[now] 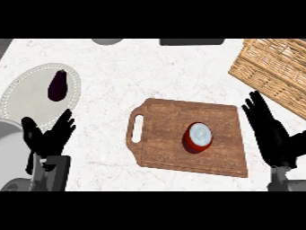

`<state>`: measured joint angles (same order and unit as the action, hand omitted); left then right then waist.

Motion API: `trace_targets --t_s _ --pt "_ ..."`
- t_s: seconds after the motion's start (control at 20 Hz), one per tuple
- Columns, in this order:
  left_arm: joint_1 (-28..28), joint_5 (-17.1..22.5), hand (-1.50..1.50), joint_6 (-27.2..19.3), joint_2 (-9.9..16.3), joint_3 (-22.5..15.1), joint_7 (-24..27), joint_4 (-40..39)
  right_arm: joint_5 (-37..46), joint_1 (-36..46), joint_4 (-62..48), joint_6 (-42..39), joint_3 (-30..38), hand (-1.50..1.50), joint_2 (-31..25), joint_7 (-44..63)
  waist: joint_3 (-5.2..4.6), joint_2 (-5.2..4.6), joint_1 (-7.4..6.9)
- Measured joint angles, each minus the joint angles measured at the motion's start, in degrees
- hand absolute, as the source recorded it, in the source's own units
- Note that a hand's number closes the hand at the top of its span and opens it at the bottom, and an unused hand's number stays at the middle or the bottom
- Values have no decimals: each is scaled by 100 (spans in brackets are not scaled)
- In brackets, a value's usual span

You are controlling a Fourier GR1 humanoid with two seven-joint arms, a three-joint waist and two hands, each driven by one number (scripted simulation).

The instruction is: Pick the can from the cutting board and place it in the basket

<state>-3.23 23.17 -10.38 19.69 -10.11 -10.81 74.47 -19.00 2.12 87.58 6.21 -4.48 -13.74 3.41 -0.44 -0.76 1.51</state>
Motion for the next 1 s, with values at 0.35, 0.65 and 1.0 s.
trace_targets --t_s 0.35,0.65,1.0 --pt "-196 -318 0 234 60 -365 441 -30 -585 1257 534 -1858 -1204 150 303 7 129 46 -627" --pt "141 -341 0 246 266 -545 539 96 -414 1660 1219 -3524 -2676 -150 336 -340 197 129 -545" --pt "678 -199 0 -271 706 -587 542 437 1141 2255 2110 -3685 -2642 -150 -383 -333 230 191 -200"
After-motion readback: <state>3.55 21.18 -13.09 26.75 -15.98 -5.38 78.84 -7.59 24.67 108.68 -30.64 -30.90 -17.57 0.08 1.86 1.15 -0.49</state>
